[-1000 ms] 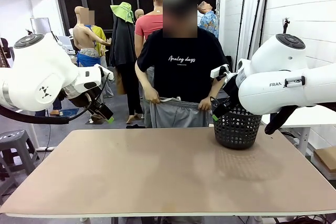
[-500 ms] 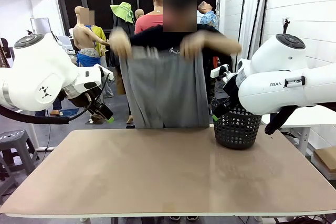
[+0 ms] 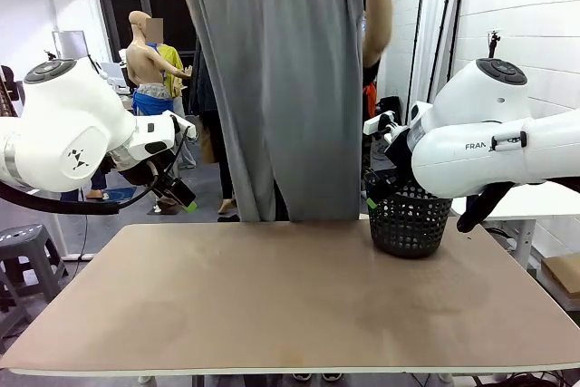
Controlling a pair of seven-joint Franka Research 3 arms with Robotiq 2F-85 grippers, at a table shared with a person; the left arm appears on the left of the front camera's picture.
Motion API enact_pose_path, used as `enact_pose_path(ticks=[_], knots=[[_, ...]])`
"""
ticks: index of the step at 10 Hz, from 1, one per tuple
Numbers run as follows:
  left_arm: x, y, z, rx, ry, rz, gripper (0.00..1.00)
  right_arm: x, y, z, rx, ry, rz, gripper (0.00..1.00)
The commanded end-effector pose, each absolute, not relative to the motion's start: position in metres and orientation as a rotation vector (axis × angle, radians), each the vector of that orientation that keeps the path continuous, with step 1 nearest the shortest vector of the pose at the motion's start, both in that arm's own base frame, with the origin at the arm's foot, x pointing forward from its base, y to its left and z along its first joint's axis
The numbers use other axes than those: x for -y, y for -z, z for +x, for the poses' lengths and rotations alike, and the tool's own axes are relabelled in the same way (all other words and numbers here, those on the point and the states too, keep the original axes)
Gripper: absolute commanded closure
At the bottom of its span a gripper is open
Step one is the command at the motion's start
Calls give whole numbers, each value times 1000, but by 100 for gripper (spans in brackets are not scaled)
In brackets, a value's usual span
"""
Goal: Fold the training pants.
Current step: Grab both ends of the Training pants handed by a person.
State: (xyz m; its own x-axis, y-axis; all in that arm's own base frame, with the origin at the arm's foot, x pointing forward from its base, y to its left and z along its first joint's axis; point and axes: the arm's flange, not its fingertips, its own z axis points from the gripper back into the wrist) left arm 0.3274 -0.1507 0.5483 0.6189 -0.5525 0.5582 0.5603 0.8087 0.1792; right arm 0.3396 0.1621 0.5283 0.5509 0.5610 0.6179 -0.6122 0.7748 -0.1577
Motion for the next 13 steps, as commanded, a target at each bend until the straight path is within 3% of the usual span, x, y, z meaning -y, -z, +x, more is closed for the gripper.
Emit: enact_pose_path(ticks=[1, 13], knots=[[150, -549, 328, 647, 639, -21, 0, -162, -528, 340, 705, -694, 80, 0], [150, -549, 328, 647, 639, -21, 0, -162, -528, 340, 705, -694, 80, 0]])
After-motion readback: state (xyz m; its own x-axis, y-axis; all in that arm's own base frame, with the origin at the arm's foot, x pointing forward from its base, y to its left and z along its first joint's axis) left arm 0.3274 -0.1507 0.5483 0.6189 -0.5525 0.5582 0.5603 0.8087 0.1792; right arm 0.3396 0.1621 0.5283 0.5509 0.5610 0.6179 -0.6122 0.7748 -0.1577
